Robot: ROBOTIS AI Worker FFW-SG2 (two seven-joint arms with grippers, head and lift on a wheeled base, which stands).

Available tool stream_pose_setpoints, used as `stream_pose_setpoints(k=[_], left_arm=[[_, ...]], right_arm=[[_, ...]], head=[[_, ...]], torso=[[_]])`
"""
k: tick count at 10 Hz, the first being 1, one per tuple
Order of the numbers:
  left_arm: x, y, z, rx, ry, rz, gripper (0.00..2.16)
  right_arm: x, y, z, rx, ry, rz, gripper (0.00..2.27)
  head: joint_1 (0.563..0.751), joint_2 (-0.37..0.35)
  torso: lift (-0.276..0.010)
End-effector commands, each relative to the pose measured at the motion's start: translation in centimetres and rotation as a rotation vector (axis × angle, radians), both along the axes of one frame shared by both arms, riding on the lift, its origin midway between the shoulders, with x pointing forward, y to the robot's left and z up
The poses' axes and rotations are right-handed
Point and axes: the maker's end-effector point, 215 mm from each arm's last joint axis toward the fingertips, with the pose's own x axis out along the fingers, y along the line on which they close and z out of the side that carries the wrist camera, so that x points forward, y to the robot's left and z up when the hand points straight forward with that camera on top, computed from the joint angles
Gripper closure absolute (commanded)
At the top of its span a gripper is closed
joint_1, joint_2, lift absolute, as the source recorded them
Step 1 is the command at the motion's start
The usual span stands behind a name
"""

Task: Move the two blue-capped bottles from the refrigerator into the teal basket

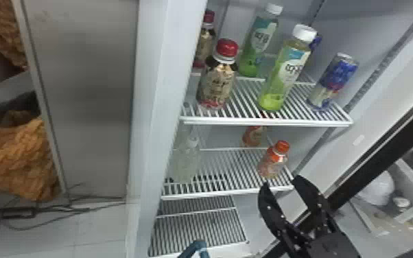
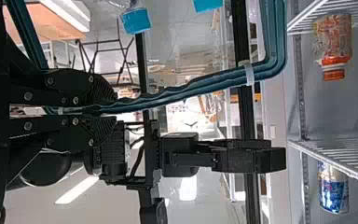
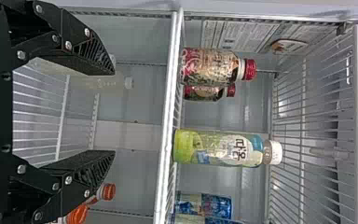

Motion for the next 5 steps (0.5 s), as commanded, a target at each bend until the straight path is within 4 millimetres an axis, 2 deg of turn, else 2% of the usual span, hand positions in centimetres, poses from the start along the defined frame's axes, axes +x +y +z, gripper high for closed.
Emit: stream_pose_setpoints(k=[1, 5], left_arm=[[0.06, 0.03, -0.04, 0.002, -0.001, 0.001, 1.09], [0.14, 0.02, -0.03, 0.002, -0.002, 0.003, 1.09]], right_arm=[[0.02, 0.08, -0.01, 0.003, 0.001, 0.002, 0.46], [0.00, 0.02, -0.15, 0.002, 0.003, 0.000, 0.46]], head=[[0.695, -0.350], [0.695, -0.350]], torso=[[-0.152], [-0.152]])
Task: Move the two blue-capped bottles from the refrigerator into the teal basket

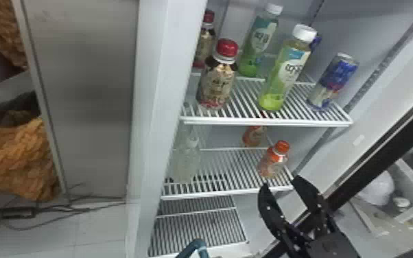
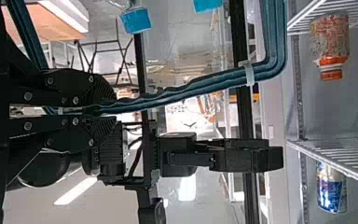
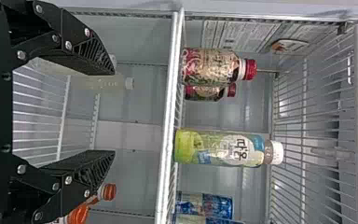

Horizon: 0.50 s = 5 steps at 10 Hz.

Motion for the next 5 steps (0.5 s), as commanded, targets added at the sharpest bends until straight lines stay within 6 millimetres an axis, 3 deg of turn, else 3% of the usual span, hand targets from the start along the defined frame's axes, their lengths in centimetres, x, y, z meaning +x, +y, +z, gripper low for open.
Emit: stream_pose_setpoints(k=[1, 5], left_arm=[[0.08, 0.02, 0.02, 0.000, -0.002, 0.000, 1.09], [0.08, 0.02, 0.02, 0.000, -0.002, 0.000, 1.09]], right_arm=[[0.04, 0.00, 0.00, -0.001, -0.001, 0.000, 0.46], [0.00, -0.01, -0.27, 0.001, 0.004, -0.001, 0.46]], head=[[0.695, -0.350], [0.695, -0.350]], torso=[[-0.152], [-0.152]])
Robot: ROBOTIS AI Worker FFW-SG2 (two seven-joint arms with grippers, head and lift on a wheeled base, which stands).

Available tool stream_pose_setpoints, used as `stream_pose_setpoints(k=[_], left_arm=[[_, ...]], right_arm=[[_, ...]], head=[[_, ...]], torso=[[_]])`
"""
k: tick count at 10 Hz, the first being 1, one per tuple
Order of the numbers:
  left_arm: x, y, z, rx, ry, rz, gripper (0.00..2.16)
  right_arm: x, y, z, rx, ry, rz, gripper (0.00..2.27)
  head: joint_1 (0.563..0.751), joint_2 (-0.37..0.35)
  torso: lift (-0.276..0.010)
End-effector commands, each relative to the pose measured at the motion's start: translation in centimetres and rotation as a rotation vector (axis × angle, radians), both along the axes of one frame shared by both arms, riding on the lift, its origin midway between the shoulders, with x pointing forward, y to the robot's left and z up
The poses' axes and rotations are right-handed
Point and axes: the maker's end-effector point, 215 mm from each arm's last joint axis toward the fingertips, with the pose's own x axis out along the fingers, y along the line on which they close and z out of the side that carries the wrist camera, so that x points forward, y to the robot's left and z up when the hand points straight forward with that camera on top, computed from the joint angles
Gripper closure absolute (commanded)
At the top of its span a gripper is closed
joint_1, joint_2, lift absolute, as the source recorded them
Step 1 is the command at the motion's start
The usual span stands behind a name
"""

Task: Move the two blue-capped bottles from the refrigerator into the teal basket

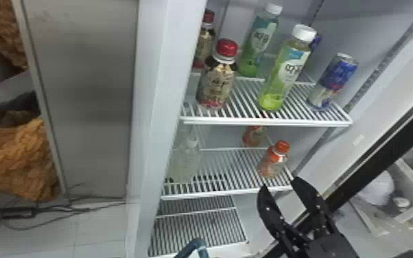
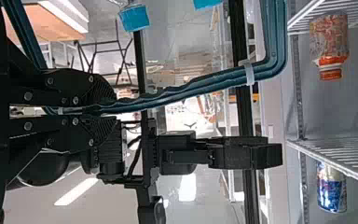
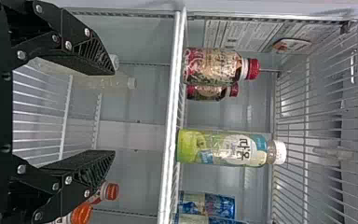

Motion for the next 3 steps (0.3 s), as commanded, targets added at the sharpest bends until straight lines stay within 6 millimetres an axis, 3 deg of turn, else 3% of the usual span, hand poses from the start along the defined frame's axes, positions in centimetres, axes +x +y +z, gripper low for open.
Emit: stream_pose_setpoints(k=[1, 3], left_arm=[[0.00, 0.00, 0.00, 0.000, 0.000, 0.000, 1.09], [-0.09, 0.00, -0.04, 0.000, 0.002, 0.000, 1.09]], right_arm=[[0.00, 0.00, 0.00, 0.000, 0.000, 0.000, 0.45], [0.00, -0.02, 0.02, 0.003, -0.001, -0.001, 0.46]], head=[[0.695, -0.350], [0.695, -0.350]], torso=[[-0.152], [-0.152]])
